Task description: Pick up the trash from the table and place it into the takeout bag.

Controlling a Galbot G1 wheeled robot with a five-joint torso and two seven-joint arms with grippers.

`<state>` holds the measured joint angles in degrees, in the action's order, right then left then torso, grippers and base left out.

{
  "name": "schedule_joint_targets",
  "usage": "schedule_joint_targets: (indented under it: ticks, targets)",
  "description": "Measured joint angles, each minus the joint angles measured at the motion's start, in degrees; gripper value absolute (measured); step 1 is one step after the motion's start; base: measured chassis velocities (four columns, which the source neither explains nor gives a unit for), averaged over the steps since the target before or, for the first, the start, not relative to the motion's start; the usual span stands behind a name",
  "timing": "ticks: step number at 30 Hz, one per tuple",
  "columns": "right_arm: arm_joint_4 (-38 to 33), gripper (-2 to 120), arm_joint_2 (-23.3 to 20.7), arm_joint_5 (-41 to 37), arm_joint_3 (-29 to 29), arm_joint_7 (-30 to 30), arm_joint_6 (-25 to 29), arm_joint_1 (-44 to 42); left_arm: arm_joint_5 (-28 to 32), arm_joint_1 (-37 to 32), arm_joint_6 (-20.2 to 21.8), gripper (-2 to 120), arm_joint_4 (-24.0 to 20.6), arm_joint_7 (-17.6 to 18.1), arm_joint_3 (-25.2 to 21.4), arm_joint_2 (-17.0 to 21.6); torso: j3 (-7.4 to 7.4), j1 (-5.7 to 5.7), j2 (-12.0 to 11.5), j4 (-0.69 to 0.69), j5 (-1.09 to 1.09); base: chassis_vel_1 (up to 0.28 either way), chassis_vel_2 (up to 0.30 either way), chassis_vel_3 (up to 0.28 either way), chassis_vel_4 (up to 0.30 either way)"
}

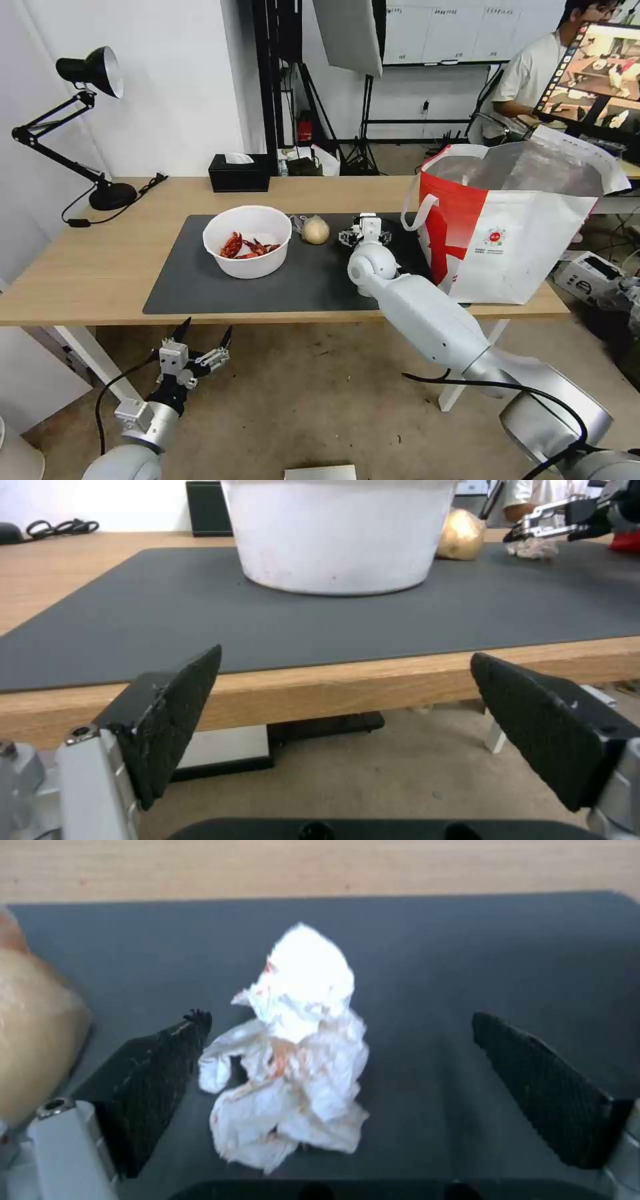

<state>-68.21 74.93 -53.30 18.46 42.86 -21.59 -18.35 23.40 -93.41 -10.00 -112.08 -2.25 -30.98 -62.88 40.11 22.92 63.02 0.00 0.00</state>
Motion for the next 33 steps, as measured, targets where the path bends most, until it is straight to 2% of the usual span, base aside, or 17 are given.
schedule_joint_targets:
  ticks: [5,12,13,16,17,20,22,25,26,29,30,32,33]
  targets:
    - [0.3,100,0.4,0.1,-0.2,-0.2,0.2,-0.3,-0.1,-0.1,0.0,100,0.1,0.0,0.4,-0.2,0.00,0.00,0.0,0.00,0.00,0.000,0.000,0.000,0.000]
    - [0.5,73,0.5,0.4,-0.2,-1.5,1.5,-0.3,-0.2,0.1,-0.1,100,0.2,0.0,0.9,-0.2,0.00,0.00,0.0,0.00,0.00,0.000,0.000,0.000,0.000]
    - [0.5,73,0.5,0.4,-0.2,-1.5,1.5,-0.3,-0.2,0.1,-0.1,100,0.2,0.0,0.9,-0.2,0.00,0.00,0.0,0.00,0.00,0.000,0.000,0.000,0.000]
    - [0.7,58,0.4,0.6,-0.2,-2.3,2.1,-0.4,-0.2,0.3,-0.1,100,0.4,0.0,1.3,-0.1,0.00,0.00,0.0,0.00,0.00,0.000,0.000,0.000,0.000]
    - [0.7,58,0.4,0.6,-0.2,-2.3,2.1,-0.4,-0.2,0.3,-0.1,100,0.4,0.0,1.3,-0.1,0.00,0.00,0.0,0.00,0.00,0.000,0.000,0.000,0.000]
    - [0.8,43,0.3,1.0,-0.1,-3.2,2.7,-0.4,-0.3,0.6,-0.1,100,0.5,0.0,1.8,-0.1,0.00,0.00,0.0,0.00,0.00,0.000,0.000,0.000,0.000]
    - [0.8,39,0.2,1.2,-0.1,-3.4,2.9,-0.4,-0.4,0.7,-0.1,100,0.5,0.0,1.9,-0.2,0.00,0.00,0.0,0.00,0.00,0.000,0.000,0.000,0.000]
    - [0.7,25,-0.1,1.5,-0.1,-4.1,3.2,-0.6,-0.6,0.8,0.0,100,0.6,0.0,2.3,-0.2,0.00,0.00,0.0,0.00,0.00,0.000,0.000,0.000,0.000]
    - [0.7,25,-0.1,1.5,-0.1,-4.1,3.2,-0.6,-0.6,0.8,0.0,100,0.6,0.0,2.3,-0.2,0.00,0.00,0.0,0.00,0.00,0.000,0.000,0.000,0.000]
    - [0.0,10,-0.4,2.0,-0.1,-5.1,4.2,-1.2,-0.7,1.0,0.0,100,0.7,0.0,2.5,-0.2,0.00,0.00,0.0,0.00,0.00,0.000,0.000,0.000,0.000]
    - [0.0,10,-0.4,2.0,-0.1,-5.1,4.2,-1.2,-0.7,1.0,0.0,100,0.7,0.0,2.5,-0.2,0.00,0.00,0.0,0.00,0.00,0.000,0.000,0.000,0.000]
    - [-1.0,1,-0.7,2.1,-0.1,-5.9,5.0,-1.7,-0.7,1.0,0.0,100,0.7,0.0,2.6,-0.2,0.00,0.00,0.0,0.00,0.00,0.000,0.000,0.000,0.000]
    - [-1.5,0,-0.9,2.2,-0.1,-6.1,5.3,-1.9,-0.7,1.1,0.0,100,0.7,0.0,2.6,-0.1,0.00,0.00,0.0,0.01,0.00,0.000,0.000,0.000,0.000]
